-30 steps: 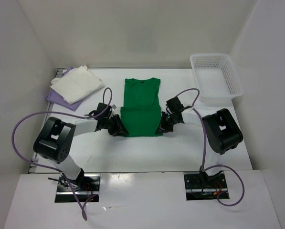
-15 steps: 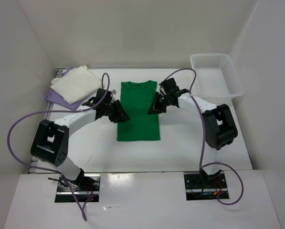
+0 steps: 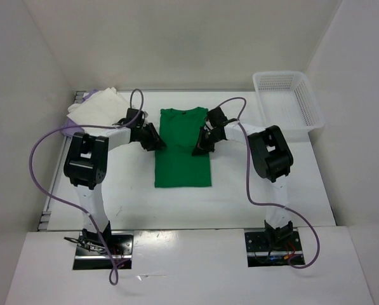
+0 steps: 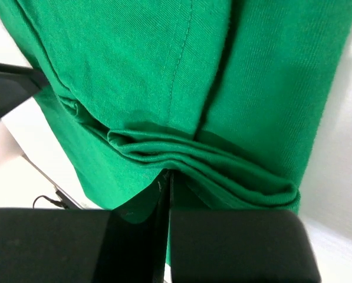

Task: Fold and stack the t-shirts
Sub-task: Fold the folded rectangular tshirt in 1/3 of the way, then grab one side of the 2/3 rectangular tshirt with both arms

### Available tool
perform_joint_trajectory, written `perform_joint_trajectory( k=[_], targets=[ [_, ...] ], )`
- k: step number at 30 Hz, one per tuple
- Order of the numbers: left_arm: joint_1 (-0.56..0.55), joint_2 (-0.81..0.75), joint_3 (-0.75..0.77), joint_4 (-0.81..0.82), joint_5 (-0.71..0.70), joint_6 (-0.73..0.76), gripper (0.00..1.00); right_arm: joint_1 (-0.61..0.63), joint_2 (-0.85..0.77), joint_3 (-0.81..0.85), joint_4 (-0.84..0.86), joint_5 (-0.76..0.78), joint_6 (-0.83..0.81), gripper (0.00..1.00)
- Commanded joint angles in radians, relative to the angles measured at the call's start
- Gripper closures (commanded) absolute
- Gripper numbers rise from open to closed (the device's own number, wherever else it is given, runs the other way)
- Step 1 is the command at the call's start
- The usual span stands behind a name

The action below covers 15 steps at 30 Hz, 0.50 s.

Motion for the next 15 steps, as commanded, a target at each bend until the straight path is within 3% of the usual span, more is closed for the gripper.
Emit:
perform_joint_trajectory(
  k=[1,4,5,9,15],
  targets=[
    [0.016,-0.048,-0.031,0.031,-0.032,0.032,0.60,0.003,-0.014,0.019,0.010,0.038,-0.025,0.99],
    [0.027,-0.188,-0.106,0.065,-0.028,0.013,0.49,0.003,-0.099,-0.016,0.010,0.011,-0.025,0.91],
    [0.027,-0.231,-0.129,0.079,-0.038,0.013,0.46,0.003,-0.126,-0.028,0.010,0.002,-0.025,0.81],
    [0.027,-0.445,-0.265,0.056,-0.057,0.002,0.40,-0.006,-0.267,-0.137,0.019,-0.010,-0.016,0.57],
    [0.027,-0.559,-0.495,-0.085,-0.005,0.042,0.39,-0.016,-0.459,-0.399,0.030,-0.010,0.006,0.52]
  ],
)
